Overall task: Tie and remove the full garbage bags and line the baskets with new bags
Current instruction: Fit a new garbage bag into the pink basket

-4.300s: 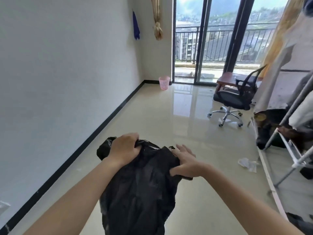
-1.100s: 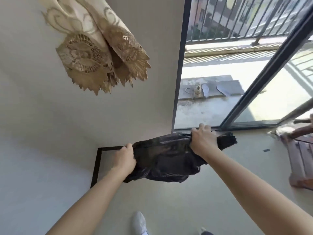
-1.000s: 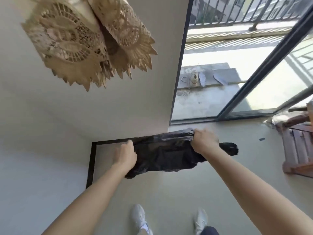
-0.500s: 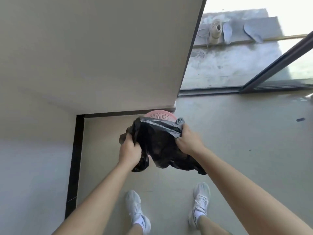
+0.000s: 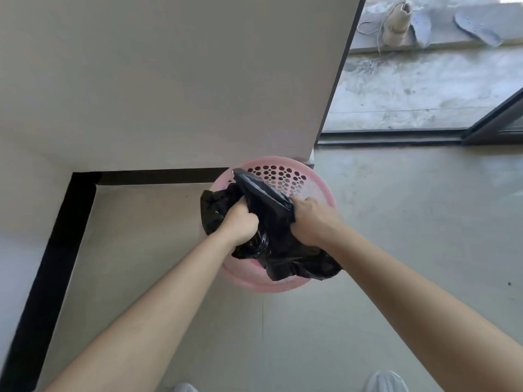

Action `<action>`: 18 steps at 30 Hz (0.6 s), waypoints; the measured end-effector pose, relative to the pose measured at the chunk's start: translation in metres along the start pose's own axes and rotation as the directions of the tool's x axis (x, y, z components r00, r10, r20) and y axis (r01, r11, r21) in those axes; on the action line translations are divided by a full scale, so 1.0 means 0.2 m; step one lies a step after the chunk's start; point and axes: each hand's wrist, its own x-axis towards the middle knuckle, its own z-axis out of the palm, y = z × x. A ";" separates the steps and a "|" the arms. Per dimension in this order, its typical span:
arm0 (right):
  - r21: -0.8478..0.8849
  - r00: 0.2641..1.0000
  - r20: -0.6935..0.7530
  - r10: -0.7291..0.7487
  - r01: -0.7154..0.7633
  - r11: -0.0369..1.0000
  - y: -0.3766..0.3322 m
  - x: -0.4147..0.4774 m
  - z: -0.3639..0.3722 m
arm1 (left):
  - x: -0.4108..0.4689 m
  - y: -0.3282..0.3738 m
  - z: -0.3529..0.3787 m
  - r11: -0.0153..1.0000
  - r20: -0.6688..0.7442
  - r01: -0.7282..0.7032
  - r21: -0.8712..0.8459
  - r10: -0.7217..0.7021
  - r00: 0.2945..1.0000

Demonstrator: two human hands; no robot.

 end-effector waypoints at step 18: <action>-0.635 0.959 -0.224 -0.173 -0.009 0.772 0.07 0.15 -0.07 | 0.15 0.03 -0.39 0.703 -0.177 -0.295 0.647 0.515 0.839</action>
